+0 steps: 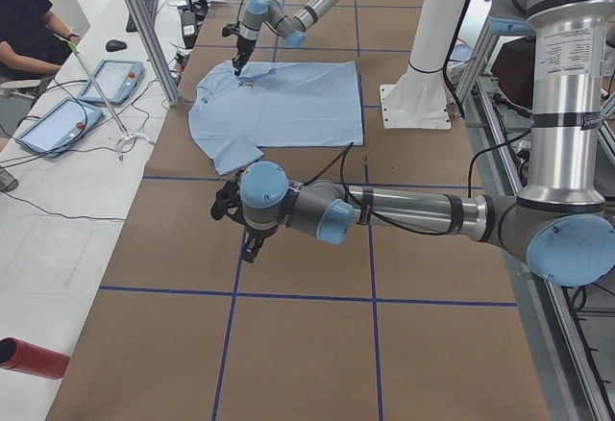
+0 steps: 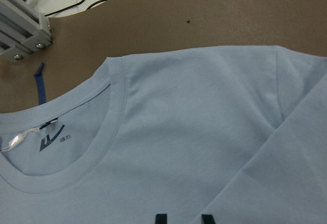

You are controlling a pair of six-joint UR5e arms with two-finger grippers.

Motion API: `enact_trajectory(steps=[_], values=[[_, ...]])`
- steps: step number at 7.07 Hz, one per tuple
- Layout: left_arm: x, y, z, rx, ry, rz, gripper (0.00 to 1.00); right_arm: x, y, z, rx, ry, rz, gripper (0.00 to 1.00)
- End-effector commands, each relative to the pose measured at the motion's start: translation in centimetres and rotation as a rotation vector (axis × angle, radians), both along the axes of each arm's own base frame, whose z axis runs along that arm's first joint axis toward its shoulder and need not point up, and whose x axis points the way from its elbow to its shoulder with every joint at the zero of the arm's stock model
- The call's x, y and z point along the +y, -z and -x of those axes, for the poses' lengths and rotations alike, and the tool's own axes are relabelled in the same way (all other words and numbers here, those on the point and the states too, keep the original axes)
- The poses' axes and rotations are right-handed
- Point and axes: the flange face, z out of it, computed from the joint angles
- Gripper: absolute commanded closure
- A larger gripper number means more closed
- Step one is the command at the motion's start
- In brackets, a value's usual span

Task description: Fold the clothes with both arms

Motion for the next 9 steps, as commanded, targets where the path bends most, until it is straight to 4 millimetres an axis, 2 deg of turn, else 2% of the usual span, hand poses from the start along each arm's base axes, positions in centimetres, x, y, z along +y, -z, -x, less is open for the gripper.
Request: enact_trajectory(steps=[1, 2, 3, 4, 5, 6, 7, 8, 9], values=[[-4.9, 6.6, -9.1, 0.070, -0.002, 0.090, 0.00, 3.5, 1.5, -1.0, -0.065, 0.011, -0.040, 0.00], [-7.2, 9.8, -14.9, 0.079, -0.021, 0.135, 0.00, 7.7, 0.1, -4.7, -0.112, 0.035, -0.068, 0.00], [-10.7, 12.3, -19.9, 0.056, 0.014, 0.178, 0.00, 11.5, -1.3, -8.2, -0.152, 0.080, -0.073, 0.00], [-13.3, 13.3, -24.7, 0.034, 0.068, 0.173, 0.00, 14.7, -2.1, -11.4, -0.174, 0.088, -0.090, 0.00], [-15.2, 11.5, -27.6, 0.049, 0.121, 0.189, 0.02, 17.1, -3.3, -13.9, -0.181, 0.096, -0.094, 0.00], [-15.4, 11.5, -32.5, 0.073, 0.207, 0.220, 0.14, 18.1, -3.3, -14.9, -0.188, 0.095, -0.099, 0.00], [-16.2, 12.2, -36.4, 0.058, 0.307, 0.219, 0.21, 18.2, -3.7, -15.0, -0.183, 0.096, -0.096, 0.00], [-16.3, 12.5, -39.2, 0.048, 0.323, 0.233, 0.28, 18.1, -4.1, -15.0, -0.177, 0.093, -0.092, 0.00], [-16.0, 12.3, -40.0, 0.045, 0.317, 0.237, 0.31, 18.0, -4.3, -14.8, -0.172, 0.091, -0.091, 0.00]])
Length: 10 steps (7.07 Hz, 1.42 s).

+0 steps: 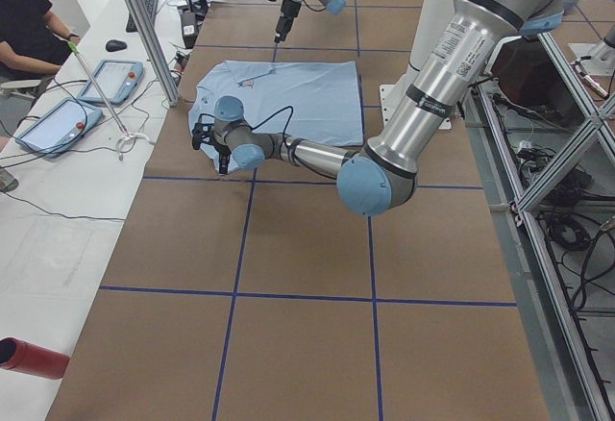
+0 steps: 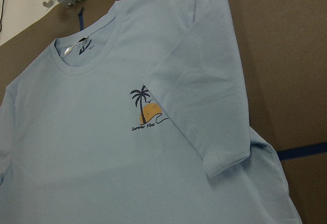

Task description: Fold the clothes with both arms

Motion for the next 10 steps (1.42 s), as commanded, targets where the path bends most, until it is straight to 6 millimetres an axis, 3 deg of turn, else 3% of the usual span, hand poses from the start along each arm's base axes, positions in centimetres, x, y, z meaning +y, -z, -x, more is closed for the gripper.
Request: enact_trajectory(steps=[1, 7, 8, 9, 10], values=[[-0.1, -0.1, -2.3, -0.012, 0.022, 0.007, 0.33, 0.0, -0.4, 0.1, 0.006, -0.001, 0.002, 0.00], [-0.5, -2.2, -3.0, -0.071, 0.067, -0.003, 0.41, 0.2, -1.3, 1.2, 0.018, 0.009, 0.015, 0.00], [-0.6, -2.4, -3.0, -0.069, 0.068, -0.005, 0.48, 0.1, -1.7, 1.3, 0.023, 0.010, 0.017, 0.00], [-0.7, -2.0, -3.2, -0.066, 0.066, -0.008, 0.74, 0.0, -1.8, 1.5, 0.025, 0.012, 0.017, 0.00], [-0.6, -2.1, -3.2, -0.066, 0.065, -0.009, 0.76, 0.1, -1.8, 1.6, 0.027, 0.015, 0.015, 0.00]])
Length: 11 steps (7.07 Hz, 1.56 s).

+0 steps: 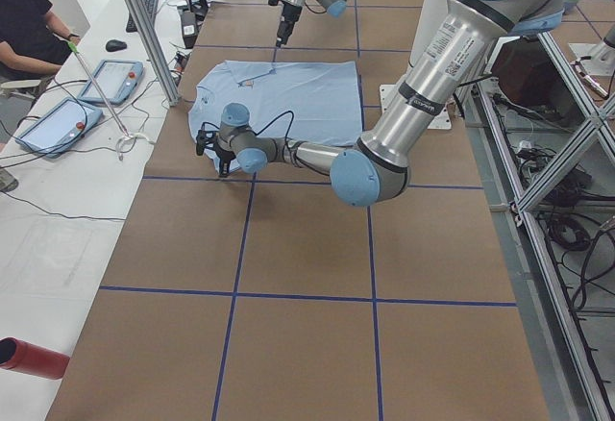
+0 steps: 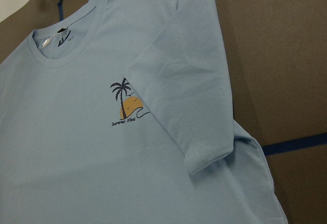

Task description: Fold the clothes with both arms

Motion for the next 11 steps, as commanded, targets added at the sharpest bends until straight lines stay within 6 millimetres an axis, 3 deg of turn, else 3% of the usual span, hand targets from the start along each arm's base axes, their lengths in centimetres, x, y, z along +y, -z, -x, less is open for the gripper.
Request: enact_trajectory(steps=[1, 3, 4, 5, 7, 9, 10, 11], values=[[0.3, -0.1, -0.5, 0.000, -0.009, -0.001, 0.75, 0.0, 0.0, 0.2, 0.002, 0.003, -0.003, 0.00], [0.5, -0.2, -0.7, -0.001, -0.012, 0.000, 0.73, -0.1, -0.1, 0.1, 0.006, 0.005, -0.005, 0.00], [0.4, -0.2, -0.7, -0.002, -0.011, 0.000, 0.79, -0.1, 0.1, 0.0, 0.004, 0.003, -0.007, 0.00], [0.4, 0.0, -0.8, 0.001, -0.012, -0.002, 1.00, -0.1, -0.1, 0.0, 0.006, 0.003, -0.005, 0.00], [0.2, 2.1, -0.9, 0.025, -0.009, -0.022, 1.00, -0.2, -0.1, 0.0, 0.006, 0.004, -0.006, 0.00], [1.8, 9.7, -0.2, 0.117, 0.004, -0.051, 1.00, -0.2, 0.0, 0.0, 0.004, 0.007, -0.006, 0.00], [3.8, 13.0, -1.1, 0.178, -0.011, 0.032, 1.00, -0.1, -0.2, 0.0, 0.005, 0.007, -0.005, 0.00], [4.8, 14.8, -3.1, 0.213, -0.008, 0.067, 1.00, -0.2, -0.3, 0.0, 0.007, 0.007, -0.003, 0.00]])
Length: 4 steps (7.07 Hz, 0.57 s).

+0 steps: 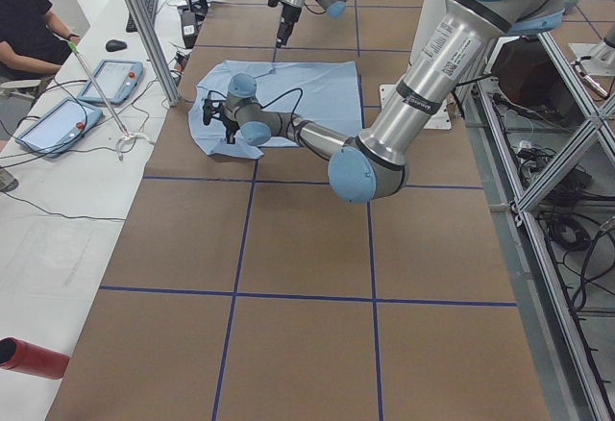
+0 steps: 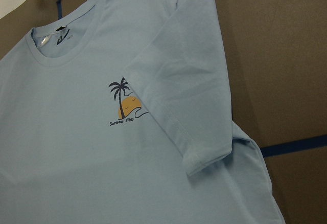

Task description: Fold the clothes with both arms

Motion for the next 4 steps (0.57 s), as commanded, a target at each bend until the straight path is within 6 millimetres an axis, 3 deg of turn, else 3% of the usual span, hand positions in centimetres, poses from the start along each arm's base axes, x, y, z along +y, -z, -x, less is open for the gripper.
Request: enact_trajectory(steps=[1, 2, 3, 4], values=[[2.6, 4.0, -4.5, 0.066, -0.024, 0.083, 1.00, -0.2, -0.8, 0.2, 0.013, -0.001, 0.007, 0.00], [0.8, 4.4, -6.8, 0.052, 0.005, 0.112, 1.00, -0.3, -1.1, 0.3, 0.018, -0.003, 0.011, 0.00], [0.3, 5.1, -11.0, 0.011, 0.040, 0.093, 1.00, -0.6, -2.0, 0.7, 0.031, -0.003, 0.024, 0.00], [-0.6, 4.6, -11.8, 0.009, 0.062, 0.076, 1.00, -0.7, -2.6, 0.7, 0.038, -0.002, 0.028, 0.00]])
